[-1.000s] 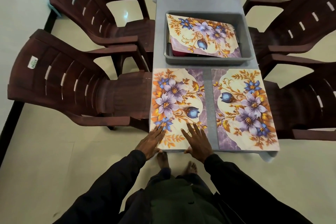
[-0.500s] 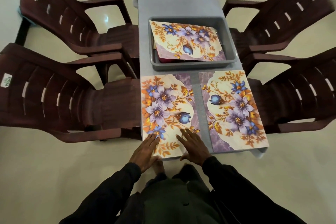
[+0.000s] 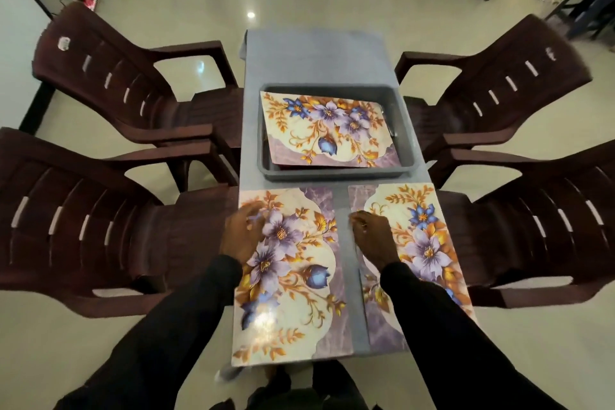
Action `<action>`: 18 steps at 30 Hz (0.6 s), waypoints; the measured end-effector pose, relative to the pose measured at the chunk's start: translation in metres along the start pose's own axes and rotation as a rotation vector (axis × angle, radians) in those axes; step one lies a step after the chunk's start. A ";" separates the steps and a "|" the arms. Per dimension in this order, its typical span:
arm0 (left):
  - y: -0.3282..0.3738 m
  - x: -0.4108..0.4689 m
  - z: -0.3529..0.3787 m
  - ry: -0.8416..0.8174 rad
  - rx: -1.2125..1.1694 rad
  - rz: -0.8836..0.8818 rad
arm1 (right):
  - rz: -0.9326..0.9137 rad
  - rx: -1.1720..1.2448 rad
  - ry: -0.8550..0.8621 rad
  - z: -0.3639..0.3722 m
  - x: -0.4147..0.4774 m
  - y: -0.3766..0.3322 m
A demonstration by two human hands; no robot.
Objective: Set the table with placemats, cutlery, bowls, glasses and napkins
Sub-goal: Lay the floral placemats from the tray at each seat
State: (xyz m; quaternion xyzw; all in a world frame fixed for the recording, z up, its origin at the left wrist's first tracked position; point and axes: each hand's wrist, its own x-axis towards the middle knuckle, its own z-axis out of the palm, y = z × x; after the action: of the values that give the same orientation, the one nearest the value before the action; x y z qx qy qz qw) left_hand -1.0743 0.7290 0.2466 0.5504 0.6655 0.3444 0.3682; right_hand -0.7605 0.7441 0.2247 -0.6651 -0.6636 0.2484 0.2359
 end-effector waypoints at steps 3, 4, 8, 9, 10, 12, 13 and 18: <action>0.027 0.060 0.005 0.109 -0.097 -0.088 | 0.041 0.064 0.090 -0.025 0.057 0.000; 0.035 0.081 0.006 0.139 -0.139 -0.120 | 0.060 0.081 0.103 -0.032 0.075 0.002; 0.056 0.156 0.013 0.179 -0.237 -0.279 | 0.070 0.126 0.089 -0.054 0.145 0.025; 0.060 0.171 0.016 0.182 -0.251 -0.317 | 0.085 0.135 0.074 -0.057 0.161 0.032; 0.064 0.184 0.020 0.190 -0.260 -0.343 | 0.108 0.141 0.060 -0.059 0.175 0.038; 0.070 0.204 0.027 0.212 -0.258 -0.363 | 0.141 0.133 0.050 -0.060 0.194 0.049; 0.073 0.212 0.030 0.216 -0.250 -0.372 | 0.152 0.127 0.046 -0.061 0.203 0.053; 0.068 0.237 0.036 0.244 -0.154 -0.461 | 0.206 0.133 -0.002 -0.063 0.234 0.071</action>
State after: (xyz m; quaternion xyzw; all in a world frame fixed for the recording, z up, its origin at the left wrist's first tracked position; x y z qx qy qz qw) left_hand -1.0395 0.9752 0.2616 0.3093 0.7844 0.3649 0.3949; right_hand -0.6668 0.9784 0.2234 -0.7125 -0.5739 0.3153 0.2522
